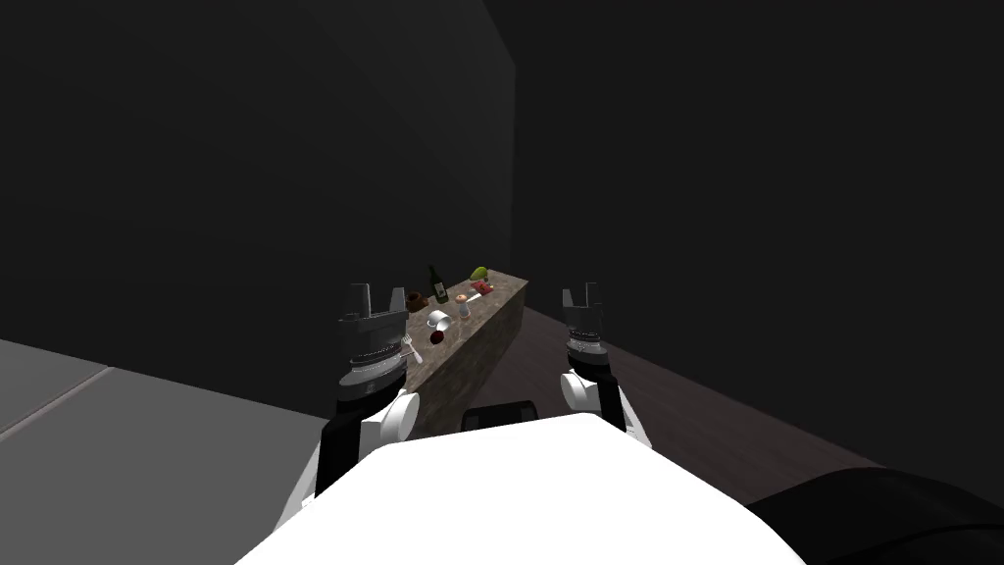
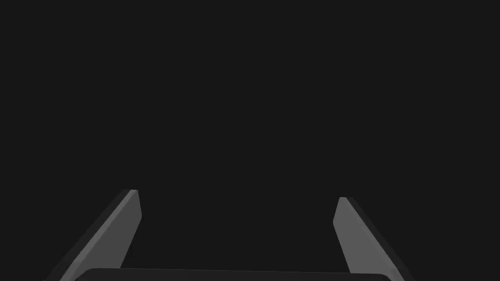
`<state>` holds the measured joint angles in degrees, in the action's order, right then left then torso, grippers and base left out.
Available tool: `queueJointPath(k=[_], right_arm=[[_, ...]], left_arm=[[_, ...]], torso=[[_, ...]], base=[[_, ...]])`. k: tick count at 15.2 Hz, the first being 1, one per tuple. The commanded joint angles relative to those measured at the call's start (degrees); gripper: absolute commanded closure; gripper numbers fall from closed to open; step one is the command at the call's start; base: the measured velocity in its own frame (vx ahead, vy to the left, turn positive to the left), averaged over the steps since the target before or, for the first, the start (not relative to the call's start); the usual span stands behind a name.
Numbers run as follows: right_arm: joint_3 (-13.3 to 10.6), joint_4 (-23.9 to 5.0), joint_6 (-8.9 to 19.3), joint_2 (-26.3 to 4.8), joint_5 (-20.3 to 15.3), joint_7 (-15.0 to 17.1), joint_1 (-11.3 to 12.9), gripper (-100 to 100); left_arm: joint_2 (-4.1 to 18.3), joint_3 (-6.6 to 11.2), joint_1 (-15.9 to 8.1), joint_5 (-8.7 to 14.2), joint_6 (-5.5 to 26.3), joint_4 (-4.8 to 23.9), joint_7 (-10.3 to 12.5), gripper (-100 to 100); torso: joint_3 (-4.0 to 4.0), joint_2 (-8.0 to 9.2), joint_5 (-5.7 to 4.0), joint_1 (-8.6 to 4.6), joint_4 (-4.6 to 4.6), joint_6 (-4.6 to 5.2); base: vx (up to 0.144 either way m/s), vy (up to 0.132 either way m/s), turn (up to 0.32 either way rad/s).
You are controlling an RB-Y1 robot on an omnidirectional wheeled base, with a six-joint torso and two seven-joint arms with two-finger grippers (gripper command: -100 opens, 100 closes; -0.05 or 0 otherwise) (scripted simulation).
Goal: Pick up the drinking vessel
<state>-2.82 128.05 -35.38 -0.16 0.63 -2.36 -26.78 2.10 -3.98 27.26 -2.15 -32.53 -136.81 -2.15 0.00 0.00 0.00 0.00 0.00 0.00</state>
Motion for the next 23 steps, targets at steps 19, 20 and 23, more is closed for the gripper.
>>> queueJointPath(k=[19,20,23], right_arm=[[0.0,0.0,0.0,0.0,0.0,0.0,0.0,0],[0.0,0.0,0.0,0.0,0.0,0.0,0.0,0],[0.0,0.0,0.0,0.0,0.0,0.0,0.0,0]], left_arm=[[8.1,7.87,-3.7,9.1,6.4,18.9,4.8,-100],[8.1,8.57,-4.1,9.9,7.0,20.3,5.2,-100],[7.9,10.01,-4.8,11.5,8.1,23.8,6.1,-100]], torso=[[-0.23,-0.39,-0.11,-0.51,-0.09,0.0],[-0.24,-0.42,-0.1,-0.46,-0.09,-0.01],[-0.25,-0.43,-0.09,-0.41,-0.1,0.0]], base=[[0.065,-0.092,0.089],[0.095,-0.117,0.131],[0.084,-0.106,0.096]])
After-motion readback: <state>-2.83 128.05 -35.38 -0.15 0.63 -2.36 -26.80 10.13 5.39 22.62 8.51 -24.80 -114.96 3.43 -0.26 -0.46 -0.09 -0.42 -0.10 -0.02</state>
